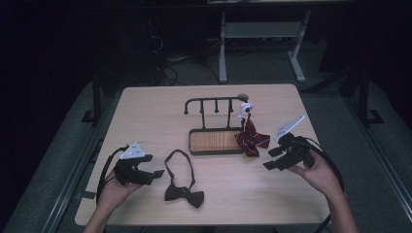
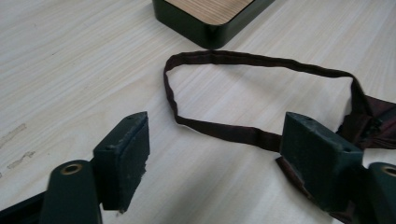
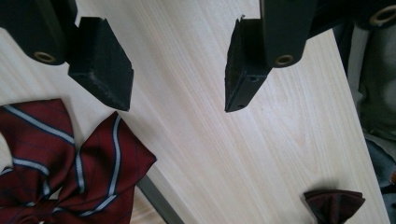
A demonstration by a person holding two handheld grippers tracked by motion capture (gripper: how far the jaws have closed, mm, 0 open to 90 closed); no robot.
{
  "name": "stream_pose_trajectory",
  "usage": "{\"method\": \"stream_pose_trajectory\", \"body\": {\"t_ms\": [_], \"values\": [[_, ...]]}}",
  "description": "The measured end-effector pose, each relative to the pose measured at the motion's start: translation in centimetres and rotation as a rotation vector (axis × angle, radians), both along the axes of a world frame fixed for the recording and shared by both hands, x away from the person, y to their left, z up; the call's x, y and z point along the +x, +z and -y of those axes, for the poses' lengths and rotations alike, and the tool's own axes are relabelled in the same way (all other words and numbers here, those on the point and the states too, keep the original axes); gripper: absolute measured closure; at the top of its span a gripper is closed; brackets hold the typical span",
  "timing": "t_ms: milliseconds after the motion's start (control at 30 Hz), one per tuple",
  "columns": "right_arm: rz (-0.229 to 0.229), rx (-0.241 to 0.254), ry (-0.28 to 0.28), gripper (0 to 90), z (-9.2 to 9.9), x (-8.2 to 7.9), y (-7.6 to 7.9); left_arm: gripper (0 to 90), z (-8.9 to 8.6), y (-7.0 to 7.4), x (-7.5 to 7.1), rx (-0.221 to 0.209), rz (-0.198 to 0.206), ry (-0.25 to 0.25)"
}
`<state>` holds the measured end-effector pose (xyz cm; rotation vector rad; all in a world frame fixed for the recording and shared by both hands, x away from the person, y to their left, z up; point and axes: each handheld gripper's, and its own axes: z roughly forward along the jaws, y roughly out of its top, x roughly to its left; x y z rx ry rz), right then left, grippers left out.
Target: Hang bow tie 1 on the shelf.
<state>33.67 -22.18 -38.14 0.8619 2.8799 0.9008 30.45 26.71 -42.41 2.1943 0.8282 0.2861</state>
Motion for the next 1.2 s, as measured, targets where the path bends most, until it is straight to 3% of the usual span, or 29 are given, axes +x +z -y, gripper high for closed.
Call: {"method": "stream_pose_trajectory", "body": {"t_ms": [100,400,567,667,800,833,900,1200], "values": [[0.001,-0.012,-0.002,40.3,-0.1,-0.4,-0.6,29.1,0.0,-0.2,0.8,0.014,-0.034,-0.009],[0.029,0.0,-0.005,39.8,-0.3,-1.1,-1.3,32.9,0.7,0.3,2.2,0.061,-0.057,-0.04],[0.016,-0.013,-0.009,39.3,-0.3,-1.2,-1.7,34.7,1.2,0.3,3.1,0.057,-0.079,-0.046],[0.009,-0.015,-0.011,38.8,-0.4,-1.2,-2.1,36.0,1.6,0.4,3.6,0.098,-0.093,-0.064],[0.001,-0.022,-0.014,38.2,-0.4,-1.2,-2.4,38.3,1.9,0.5,4.1,0.106,-0.103,-0.061],[0.003,-0.025,-0.011,38.2,-0.4,-1.2,-2.5,39.8,1.9,0.3,4.4,0.081,-0.11,-0.052],[0.009,-0.022,-0.011,38.1,-0.5,-1.3,-2.4,40.0,2.0,0.0,4.8,0.114,-0.129,-0.048],[0.014,-0.017,-0.011,37.9,-0.4,-1.5,-2.1,50.2,2.3,-0.7,6.3,0.106,-0.178,-0.03]]}}
